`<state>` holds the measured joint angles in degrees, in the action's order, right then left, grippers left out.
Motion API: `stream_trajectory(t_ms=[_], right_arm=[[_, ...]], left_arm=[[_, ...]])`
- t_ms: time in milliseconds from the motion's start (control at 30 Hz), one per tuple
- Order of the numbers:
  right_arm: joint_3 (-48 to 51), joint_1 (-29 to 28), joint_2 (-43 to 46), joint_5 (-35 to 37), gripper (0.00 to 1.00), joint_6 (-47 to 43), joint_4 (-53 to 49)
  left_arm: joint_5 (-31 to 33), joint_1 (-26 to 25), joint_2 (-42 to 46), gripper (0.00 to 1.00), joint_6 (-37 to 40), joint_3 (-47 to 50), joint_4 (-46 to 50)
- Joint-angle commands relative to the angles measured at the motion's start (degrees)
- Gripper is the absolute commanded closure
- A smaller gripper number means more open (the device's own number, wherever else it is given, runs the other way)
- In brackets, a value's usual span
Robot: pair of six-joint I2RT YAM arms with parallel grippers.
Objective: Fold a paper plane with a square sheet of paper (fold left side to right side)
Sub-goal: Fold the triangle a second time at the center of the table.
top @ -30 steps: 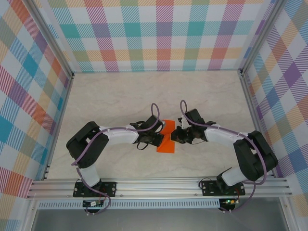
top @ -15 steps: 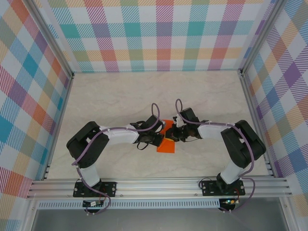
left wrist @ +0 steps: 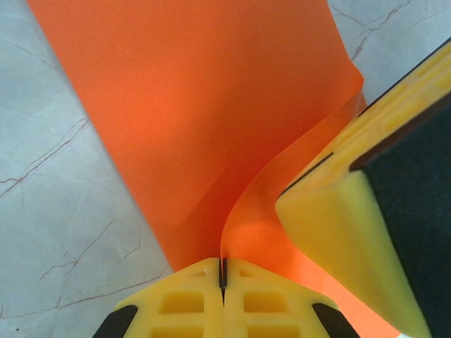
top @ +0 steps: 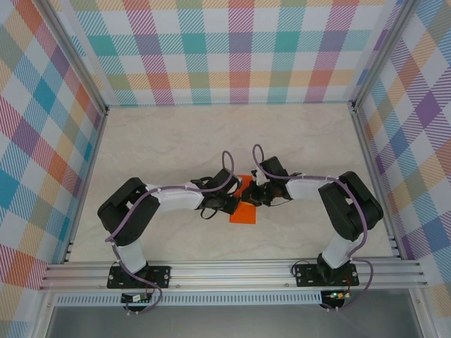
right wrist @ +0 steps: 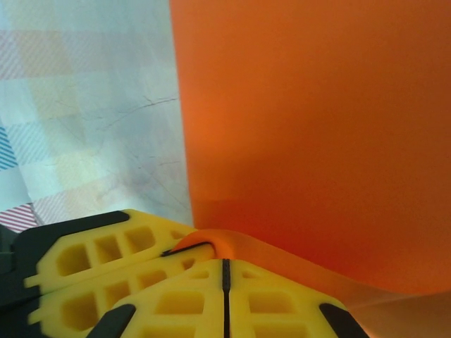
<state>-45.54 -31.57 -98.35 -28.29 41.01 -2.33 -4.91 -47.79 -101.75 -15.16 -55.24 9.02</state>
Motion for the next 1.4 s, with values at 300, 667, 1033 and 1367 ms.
stream_trajectory(t_ms=[300,667,1033,1367], right_arm=[[-1.5,-0.3,-0.7,4.8,0.93,-4.6,-5.8],[-1.6,-0.3,-0.5,7.6,0.93,-5.7,-8.6],[-2.5,-0.2,-1.5,7.9,0.93,-5.8,-10.9],[-2.4,-0.2,-1.4,7.6,0.93,-5.6,-10.8]], left_arm=[[2.3,0.7,-1.1,1.0,1.1,-1.1,2.6],[2.4,0.7,-0.5,1.0,1.3,-1.6,3.9],[-0.6,0.7,9.7,0.68,-1.4,0.6,5.1],[-18.0,0.0,15.0,0.67,-8.0,7.1,-3.6]])
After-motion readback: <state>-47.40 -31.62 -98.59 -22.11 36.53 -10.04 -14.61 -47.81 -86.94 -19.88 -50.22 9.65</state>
